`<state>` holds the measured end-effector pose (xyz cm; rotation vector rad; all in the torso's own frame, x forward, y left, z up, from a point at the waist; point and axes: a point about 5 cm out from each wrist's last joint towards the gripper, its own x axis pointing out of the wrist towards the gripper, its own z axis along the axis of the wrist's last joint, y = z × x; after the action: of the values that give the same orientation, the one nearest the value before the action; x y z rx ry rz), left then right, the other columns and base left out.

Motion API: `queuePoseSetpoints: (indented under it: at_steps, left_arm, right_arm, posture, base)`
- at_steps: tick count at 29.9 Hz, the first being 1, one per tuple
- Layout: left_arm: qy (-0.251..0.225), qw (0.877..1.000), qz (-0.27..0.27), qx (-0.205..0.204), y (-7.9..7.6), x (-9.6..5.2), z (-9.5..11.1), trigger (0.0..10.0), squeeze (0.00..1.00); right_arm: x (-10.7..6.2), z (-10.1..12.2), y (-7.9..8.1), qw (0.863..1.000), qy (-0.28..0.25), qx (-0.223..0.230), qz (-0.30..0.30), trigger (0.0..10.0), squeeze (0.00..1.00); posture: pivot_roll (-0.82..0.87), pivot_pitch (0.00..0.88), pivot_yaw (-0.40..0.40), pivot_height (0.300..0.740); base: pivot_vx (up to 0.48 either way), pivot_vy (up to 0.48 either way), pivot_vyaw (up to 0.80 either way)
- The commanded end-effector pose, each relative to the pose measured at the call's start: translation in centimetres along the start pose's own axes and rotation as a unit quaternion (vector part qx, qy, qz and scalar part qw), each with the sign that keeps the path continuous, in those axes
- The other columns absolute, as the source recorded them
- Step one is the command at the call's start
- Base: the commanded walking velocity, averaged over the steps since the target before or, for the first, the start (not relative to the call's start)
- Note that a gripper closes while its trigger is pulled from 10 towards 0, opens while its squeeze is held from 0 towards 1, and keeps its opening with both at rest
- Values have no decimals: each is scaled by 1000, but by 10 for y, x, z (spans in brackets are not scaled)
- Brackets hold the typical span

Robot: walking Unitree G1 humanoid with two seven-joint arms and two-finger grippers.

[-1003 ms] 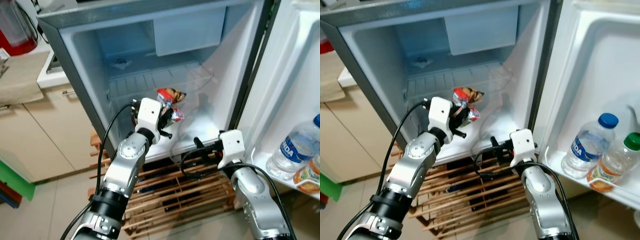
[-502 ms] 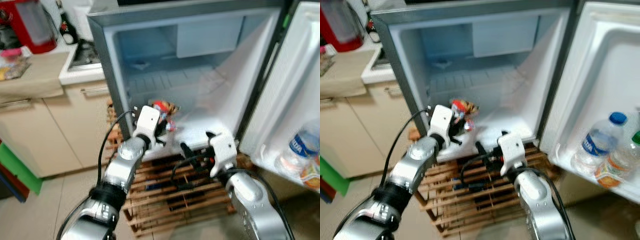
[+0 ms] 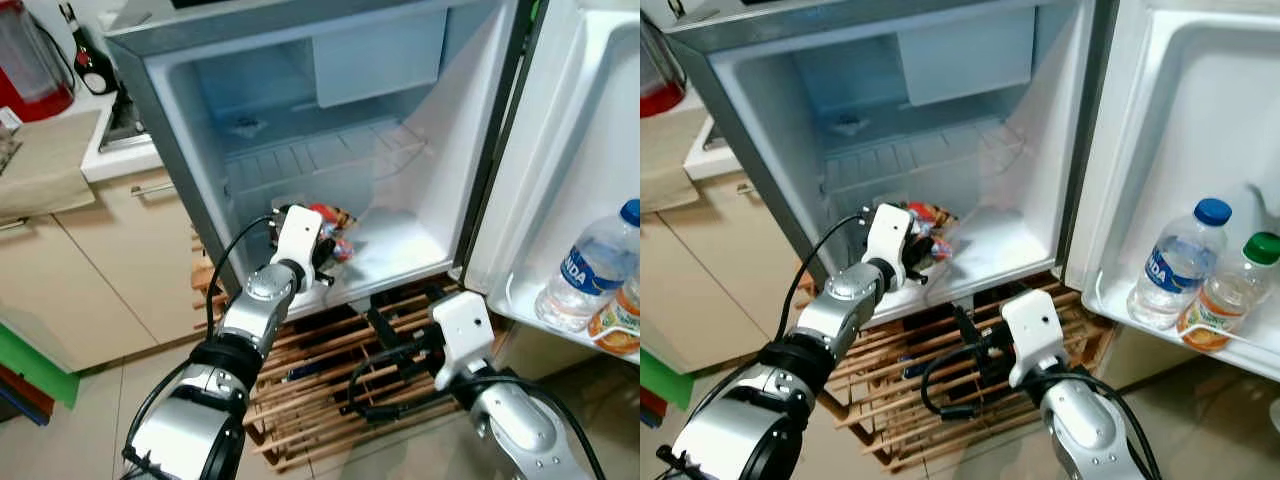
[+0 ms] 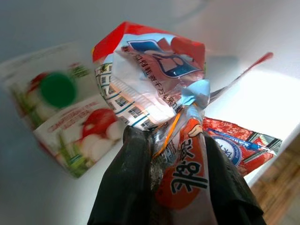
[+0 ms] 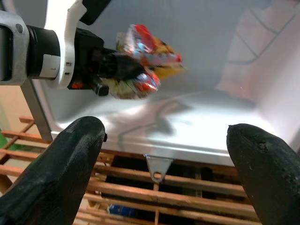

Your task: Restocking fridge

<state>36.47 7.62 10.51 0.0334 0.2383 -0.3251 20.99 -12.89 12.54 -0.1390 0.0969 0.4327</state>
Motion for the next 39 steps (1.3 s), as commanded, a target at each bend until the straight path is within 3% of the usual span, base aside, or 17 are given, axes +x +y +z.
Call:
queuePoseSetpoints:
  at_steps: [1,13,20,25,29,39]
  left_arm:
    - [-14,999,41,-20,11,-2,0,10000,0]
    - [-37,997,56,-32,-11,4,0,10000,0]
    - [-47,995,83,-28,-9,4,1,10000,0]
    - [-55,987,148,20,-2,3,3,10000,0]
    - [-59,980,187,30,6,1,5,10000,0]
    - [-21,983,178,-51,-3,5,-2,10000,0]
  right_arm:
    - [-5,6,1,1000,-2,-5,1,10000,0]
    - [-31,12,-7,999,30,-39,4,10000,0]
    - [-39,16,-8,998,32,-46,5,10000,0]
    - [-42,19,-9,998,33,-49,13,10000,0]
    - [-42,23,-10,999,26,-39,21,10000,0]
    - [-31,44,-6,994,0,-51,97,10000,0]
  posture:
    - [-327,77,150,740]
    - [-426,112,91,740]
    - [-455,134,78,740]
    - [-469,144,64,740]
    - [-468,148,60,740]
    - [-496,159,73,740]
  base:
    - [0,0,0]
    - [0,0,0]
    - [0,0,0]
    - [0,0,0]
    - [0,0,0]
    - [0,0,0]
